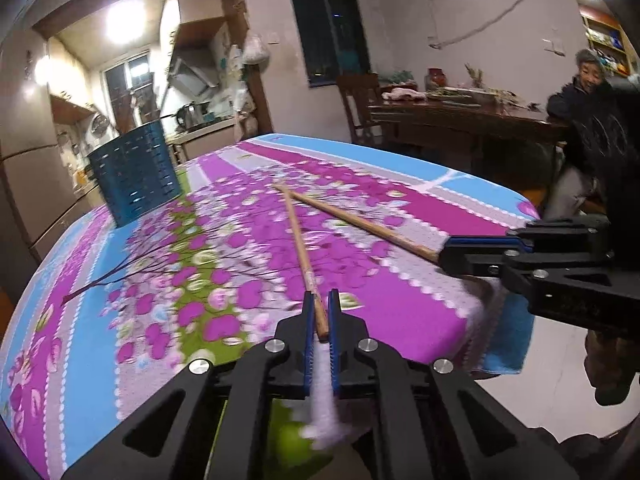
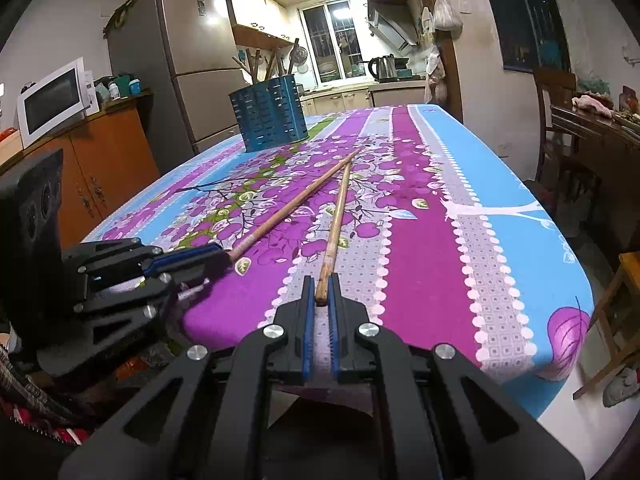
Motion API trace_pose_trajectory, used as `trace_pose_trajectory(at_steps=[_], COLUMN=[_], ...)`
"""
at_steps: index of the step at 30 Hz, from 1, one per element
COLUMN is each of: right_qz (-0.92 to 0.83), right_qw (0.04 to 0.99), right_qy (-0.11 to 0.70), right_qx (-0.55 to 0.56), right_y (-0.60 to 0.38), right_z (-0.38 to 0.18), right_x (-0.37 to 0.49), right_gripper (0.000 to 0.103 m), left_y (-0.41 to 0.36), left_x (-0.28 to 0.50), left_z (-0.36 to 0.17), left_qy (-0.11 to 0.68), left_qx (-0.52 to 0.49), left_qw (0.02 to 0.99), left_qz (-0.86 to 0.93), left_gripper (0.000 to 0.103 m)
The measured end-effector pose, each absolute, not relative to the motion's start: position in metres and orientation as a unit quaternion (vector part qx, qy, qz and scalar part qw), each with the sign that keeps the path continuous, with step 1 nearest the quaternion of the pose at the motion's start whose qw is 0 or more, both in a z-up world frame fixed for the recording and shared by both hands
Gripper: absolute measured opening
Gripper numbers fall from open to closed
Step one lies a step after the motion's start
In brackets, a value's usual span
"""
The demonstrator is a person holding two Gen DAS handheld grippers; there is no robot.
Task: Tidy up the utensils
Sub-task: 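Close the left gripper on a chopstick while the right gripper grasps the last one, then lift both held chopsticks and carry them above the blue holder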
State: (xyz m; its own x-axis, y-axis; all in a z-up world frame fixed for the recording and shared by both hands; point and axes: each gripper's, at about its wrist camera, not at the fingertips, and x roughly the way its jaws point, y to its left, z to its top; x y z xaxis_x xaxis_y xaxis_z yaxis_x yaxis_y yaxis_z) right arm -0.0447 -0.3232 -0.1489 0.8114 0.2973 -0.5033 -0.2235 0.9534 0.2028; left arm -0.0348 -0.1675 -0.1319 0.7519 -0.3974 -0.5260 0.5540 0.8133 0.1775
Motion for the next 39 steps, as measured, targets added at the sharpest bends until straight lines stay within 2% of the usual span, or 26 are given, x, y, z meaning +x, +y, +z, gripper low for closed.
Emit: trace_pose_trajectory(at_steps=[13,18,25,26,27,33,39], right_qz=[0.106,0.099,0.050,0.046,0.042,0.045,0.055], right_qw=[0.961,0.963,0.976,0.976,0.977,0.976,0.980], right_qy=[0.255,0.251,0.214,0.211,0.210,0.212,0.189], right_qx=[0.037,0.024,0.007,0.014,0.020,0.037,0.008], right_y=[-0.307,-0.301,-0.287,-0.287,-0.287,-0.286,-0.287], right_z=[-0.151,-0.153,-0.162,-0.163,-0.162,-0.152,-0.116], right_x=[-0.047,-0.047,-0.056,-0.057,-0.057,-0.053,-0.053], right_gripper=[0.007,0.015,0.014,0.013,0.005,0.005,0.005], left_y=[-0.156,-0.157,-0.153,-0.152,-0.151,-0.122,-0.089], left_x=[-0.033,-0.036,-0.037,-0.037,-0.036,-0.035,-0.049], left_z=[-0.139,-0.141,-0.145,-0.145,-0.144,-0.116,-0.071], left_qy=[0.222,0.212,0.199,0.198,0.199,0.172,0.124], left_qx=[0.171,0.176,0.163,0.158,0.154,0.103,0.115], left_qw=[0.930,0.933,0.936,0.936,0.936,0.952,0.965], left_qz=[-0.235,-0.233,-0.241,-0.244,-0.247,-0.231,-0.201], left_gripper=[0.008,0.010,0.008,0.008,0.007,0.007,0.007])
